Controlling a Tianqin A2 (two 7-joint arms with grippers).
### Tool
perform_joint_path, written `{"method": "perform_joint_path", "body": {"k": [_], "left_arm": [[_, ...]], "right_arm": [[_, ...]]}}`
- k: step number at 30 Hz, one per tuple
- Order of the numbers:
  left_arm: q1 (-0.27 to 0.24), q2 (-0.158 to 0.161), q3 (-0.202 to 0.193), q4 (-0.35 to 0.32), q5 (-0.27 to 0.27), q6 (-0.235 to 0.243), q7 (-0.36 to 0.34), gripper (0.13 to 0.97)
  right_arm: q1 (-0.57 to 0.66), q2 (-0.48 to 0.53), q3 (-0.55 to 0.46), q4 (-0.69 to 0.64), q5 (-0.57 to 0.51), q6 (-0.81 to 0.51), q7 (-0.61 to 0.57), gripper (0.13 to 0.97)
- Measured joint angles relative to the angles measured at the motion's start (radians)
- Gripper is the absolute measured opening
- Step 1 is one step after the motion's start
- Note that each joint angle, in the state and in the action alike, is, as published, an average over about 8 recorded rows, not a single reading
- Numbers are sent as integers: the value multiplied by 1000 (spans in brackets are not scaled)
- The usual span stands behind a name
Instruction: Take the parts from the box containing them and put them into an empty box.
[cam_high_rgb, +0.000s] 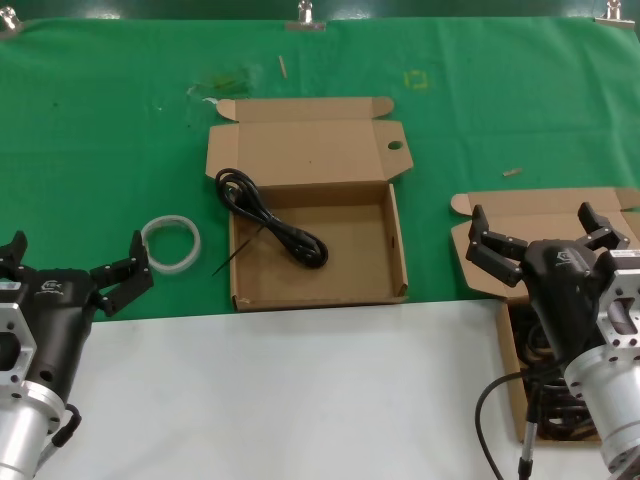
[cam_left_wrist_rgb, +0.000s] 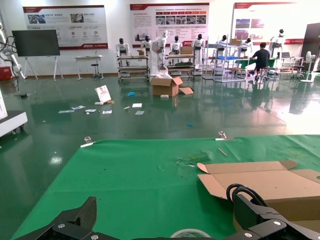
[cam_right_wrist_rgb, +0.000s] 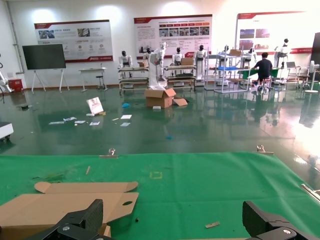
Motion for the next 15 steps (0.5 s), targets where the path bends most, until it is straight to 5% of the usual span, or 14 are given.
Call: {"method": "perform_joint_path", "body": {"k": [15], "left_arm": [[0, 0, 0, 0, 0, 0, 0, 966]], "right_arm": [[0, 0, 0, 0, 0, 0, 0, 966]]}}
